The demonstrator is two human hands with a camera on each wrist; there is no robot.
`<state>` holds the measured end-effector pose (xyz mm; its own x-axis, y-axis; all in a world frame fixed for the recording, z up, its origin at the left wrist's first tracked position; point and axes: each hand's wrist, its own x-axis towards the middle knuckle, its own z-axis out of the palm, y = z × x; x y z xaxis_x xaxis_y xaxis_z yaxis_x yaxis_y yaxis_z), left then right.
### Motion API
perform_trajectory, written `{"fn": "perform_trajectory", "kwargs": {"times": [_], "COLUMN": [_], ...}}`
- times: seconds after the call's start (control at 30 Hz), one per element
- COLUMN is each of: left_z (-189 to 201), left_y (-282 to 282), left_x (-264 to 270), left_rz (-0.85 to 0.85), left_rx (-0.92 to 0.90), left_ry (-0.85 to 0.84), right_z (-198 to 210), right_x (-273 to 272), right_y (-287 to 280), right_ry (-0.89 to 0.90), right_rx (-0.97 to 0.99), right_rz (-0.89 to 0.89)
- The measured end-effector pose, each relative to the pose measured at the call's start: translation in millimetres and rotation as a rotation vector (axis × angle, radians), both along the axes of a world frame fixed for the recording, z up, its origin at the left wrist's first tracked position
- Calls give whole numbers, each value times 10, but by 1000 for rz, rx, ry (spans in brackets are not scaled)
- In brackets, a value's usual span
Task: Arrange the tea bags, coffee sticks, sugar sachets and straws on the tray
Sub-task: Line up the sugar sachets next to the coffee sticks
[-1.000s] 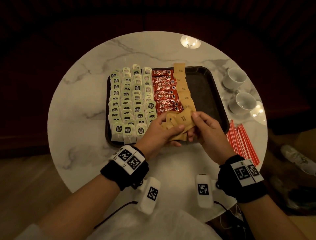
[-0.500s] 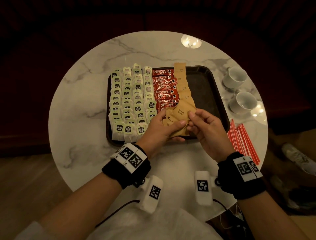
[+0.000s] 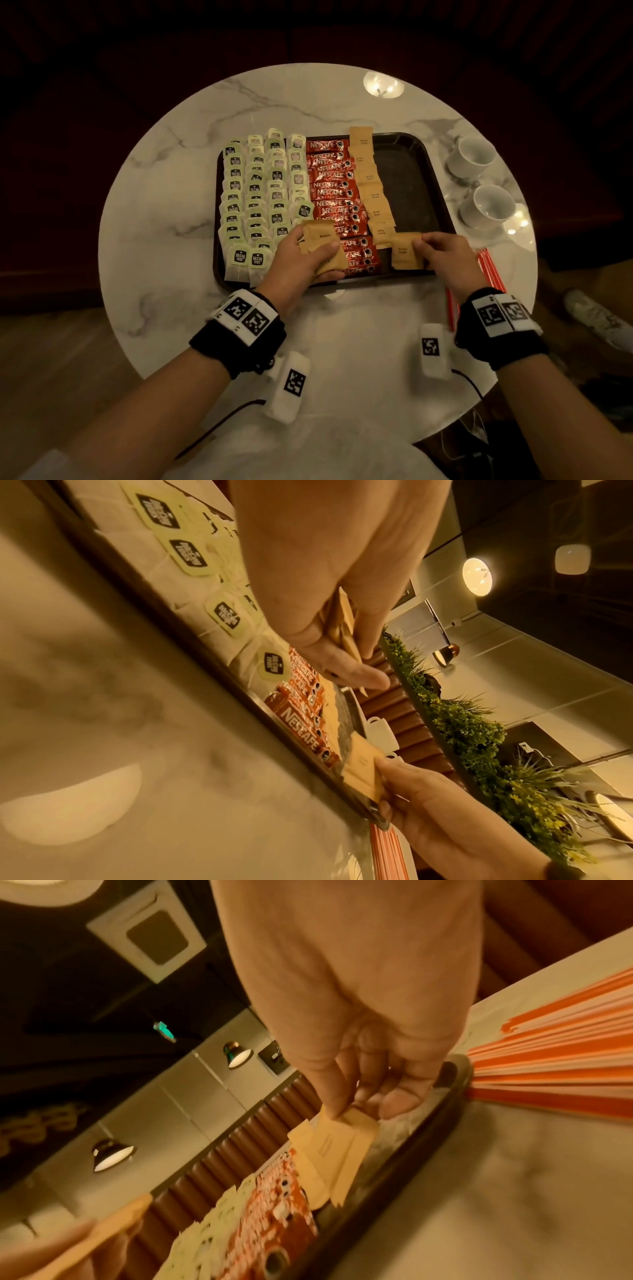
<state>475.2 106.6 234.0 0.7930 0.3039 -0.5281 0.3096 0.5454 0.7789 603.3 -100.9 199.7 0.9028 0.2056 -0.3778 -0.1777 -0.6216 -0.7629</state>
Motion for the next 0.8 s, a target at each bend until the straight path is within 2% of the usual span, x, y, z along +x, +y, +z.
{"fn": "perform_trajectory", "kwargs": {"times": [0.13,0.43,0.5,0.57,0.67,0.73,0.8], "left_z": [-28,-15,1,20,56,74,78], "left_y": [-25,0,11,7,-31,-57,-70], "left_x": [7,36,41,45,55,60,63], "left_rz": [-14,-27,-38,-58,-88,-107,-112], "left_rx": [-9,-45,-77,-107,-140,-142,-140], "left_ry": [31,67,60,41,5,-22,-33], "right_z": [-90,-49,37,167,370,420,426], "right_x": [20,-55,-95,-173,-325,-393,-424], "right_y": [90,191,201,250,354,402,430], "right_ry": [-8,-105,-161,-159,-37,33,85], "right_rx": [-125,-108,-64,63,264,300,313], "right_rz": [45,15,23,66,206,306,324]}}
